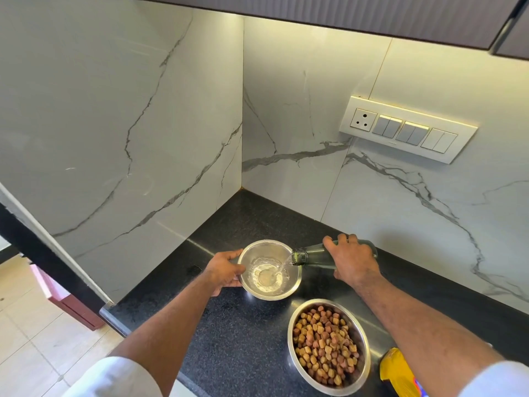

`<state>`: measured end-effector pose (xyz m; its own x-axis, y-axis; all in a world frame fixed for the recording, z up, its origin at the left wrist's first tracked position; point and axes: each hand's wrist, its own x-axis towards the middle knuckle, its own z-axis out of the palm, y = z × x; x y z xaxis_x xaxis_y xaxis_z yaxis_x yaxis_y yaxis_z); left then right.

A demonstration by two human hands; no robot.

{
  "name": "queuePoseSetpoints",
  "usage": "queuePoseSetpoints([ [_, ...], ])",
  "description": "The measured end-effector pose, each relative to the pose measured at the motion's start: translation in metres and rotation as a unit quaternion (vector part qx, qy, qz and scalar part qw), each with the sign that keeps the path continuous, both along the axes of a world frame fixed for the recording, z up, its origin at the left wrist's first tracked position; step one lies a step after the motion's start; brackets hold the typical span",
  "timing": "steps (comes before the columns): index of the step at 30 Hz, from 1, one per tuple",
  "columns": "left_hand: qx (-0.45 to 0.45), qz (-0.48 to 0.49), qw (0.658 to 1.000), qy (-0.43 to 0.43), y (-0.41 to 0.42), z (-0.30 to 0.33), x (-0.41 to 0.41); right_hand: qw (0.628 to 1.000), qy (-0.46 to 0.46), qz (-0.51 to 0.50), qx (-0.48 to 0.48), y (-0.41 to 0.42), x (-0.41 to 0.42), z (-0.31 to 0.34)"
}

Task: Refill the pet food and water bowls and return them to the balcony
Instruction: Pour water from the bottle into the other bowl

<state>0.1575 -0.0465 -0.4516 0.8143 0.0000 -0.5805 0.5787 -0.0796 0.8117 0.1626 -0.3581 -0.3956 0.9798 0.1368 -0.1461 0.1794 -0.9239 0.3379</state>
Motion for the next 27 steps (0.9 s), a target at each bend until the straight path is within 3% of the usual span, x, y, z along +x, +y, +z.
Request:
queuePoseSetpoints([
  [27,-0.016,0.005,1.000,0.004,0.0009,-0.0010,-0.0001,1.000,-0.005,-0.002,-0.009,0.0005,0.0009,0.0080],
])
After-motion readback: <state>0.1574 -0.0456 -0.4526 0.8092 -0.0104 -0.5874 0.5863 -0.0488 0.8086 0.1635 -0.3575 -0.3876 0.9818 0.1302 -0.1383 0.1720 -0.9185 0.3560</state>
